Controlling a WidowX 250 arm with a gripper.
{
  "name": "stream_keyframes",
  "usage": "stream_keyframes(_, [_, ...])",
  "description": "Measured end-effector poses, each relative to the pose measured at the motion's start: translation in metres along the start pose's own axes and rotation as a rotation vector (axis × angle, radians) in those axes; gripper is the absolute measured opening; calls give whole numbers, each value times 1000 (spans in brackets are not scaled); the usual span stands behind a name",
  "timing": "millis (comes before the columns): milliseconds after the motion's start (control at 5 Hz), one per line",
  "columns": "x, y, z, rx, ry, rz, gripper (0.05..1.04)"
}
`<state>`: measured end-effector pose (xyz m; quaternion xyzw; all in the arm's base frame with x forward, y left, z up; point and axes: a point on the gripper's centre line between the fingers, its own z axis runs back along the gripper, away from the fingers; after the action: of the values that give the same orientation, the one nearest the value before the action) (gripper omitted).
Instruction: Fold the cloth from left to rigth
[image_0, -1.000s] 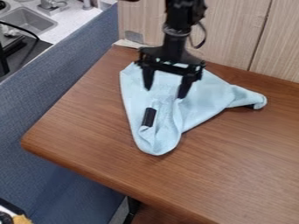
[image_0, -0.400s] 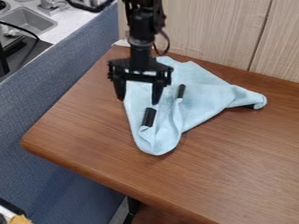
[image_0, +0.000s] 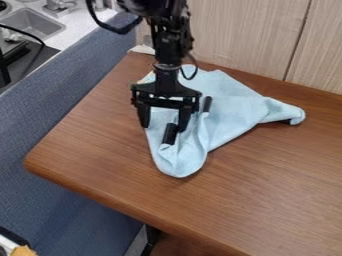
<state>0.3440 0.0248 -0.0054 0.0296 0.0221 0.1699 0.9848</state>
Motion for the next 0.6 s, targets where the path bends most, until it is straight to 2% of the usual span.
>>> stream_keyframes(200, [1,-5,-4,35,22,-18,803])
stream_keyframes(400, [4,-8,-9,47,41,-28,497])
stream_keyframes(600, [3,-12,-9,48,40,-42,256])
